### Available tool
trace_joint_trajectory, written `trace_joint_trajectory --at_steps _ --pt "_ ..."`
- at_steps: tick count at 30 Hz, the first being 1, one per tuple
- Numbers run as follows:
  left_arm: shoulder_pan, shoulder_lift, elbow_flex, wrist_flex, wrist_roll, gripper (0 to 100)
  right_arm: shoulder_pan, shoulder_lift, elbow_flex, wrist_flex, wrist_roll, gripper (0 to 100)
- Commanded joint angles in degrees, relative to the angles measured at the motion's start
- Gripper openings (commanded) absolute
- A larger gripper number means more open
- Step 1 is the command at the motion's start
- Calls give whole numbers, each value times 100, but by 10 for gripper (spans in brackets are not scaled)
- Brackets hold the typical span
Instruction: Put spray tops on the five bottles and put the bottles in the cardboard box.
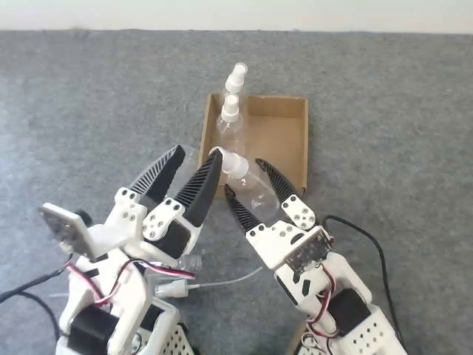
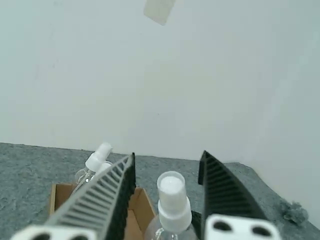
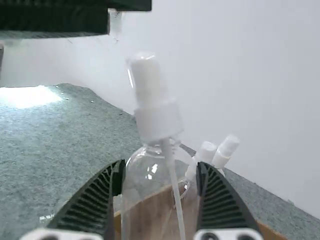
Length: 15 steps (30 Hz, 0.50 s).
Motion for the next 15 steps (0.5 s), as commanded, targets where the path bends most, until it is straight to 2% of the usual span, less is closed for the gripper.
trace_joint_trajectory --at_steps 1,6,12,15 --pt "88 114 -66 -193 44 187 -66 -110 -422 -110 9 47" --pt "501 105 57 -193 -360 179 -251 -110 -440 145 18 47" --pt "703 123 57 -193 -730 107 -259 -110 -457 251 53 47" --pt "923 123 66 -185 -1169 99 -242 -110 -431 251 53 47"
